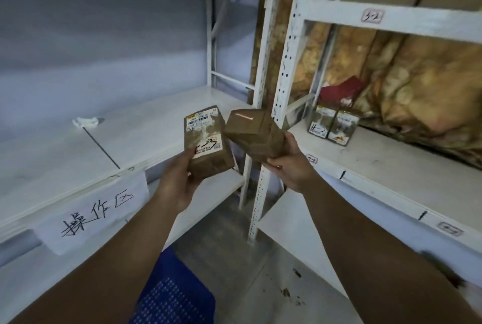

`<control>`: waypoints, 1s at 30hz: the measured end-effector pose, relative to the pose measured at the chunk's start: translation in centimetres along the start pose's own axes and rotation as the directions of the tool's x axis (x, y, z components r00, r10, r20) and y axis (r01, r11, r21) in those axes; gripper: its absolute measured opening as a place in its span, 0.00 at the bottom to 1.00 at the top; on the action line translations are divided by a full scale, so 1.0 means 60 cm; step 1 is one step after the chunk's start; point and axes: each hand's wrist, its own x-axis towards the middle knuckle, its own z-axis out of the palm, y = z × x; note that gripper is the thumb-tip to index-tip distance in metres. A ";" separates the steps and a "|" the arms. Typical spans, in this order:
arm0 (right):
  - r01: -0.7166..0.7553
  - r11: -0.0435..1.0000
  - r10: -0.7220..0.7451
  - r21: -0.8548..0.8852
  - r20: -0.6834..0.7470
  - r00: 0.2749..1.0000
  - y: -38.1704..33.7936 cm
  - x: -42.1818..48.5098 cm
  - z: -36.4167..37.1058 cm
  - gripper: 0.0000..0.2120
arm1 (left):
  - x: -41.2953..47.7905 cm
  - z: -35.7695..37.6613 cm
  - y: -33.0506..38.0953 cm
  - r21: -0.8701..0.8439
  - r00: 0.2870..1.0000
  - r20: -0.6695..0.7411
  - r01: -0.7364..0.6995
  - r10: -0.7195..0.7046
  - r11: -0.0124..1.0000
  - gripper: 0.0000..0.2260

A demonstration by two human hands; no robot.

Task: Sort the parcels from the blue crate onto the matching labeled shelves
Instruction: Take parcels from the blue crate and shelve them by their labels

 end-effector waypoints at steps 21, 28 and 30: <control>0.080 0.987 -0.051 0.136 -0.204 0.978 -0.189 -0.115 -0.359 0.27 | -0.003 0.387 -0.204 0.165 0.972 0.235 -0.028 -0.012 0.986 0.17; -0.160 0.978 0.135 -0.130 -0.181 0.974 -0.220 -0.132 -0.396 0.26 | 0.007 0.443 -0.213 0.145 0.975 0.223 -0.018 -0.014 0.989 0.16; -0.216 0.965 0.201 -0.150 -0.111 0.973 -0.229 -0.140 -0.418 0.35 | 0.009 0.461 -0.206 0.137 0.972 0.235 -0.034 0.001 0.990 0.14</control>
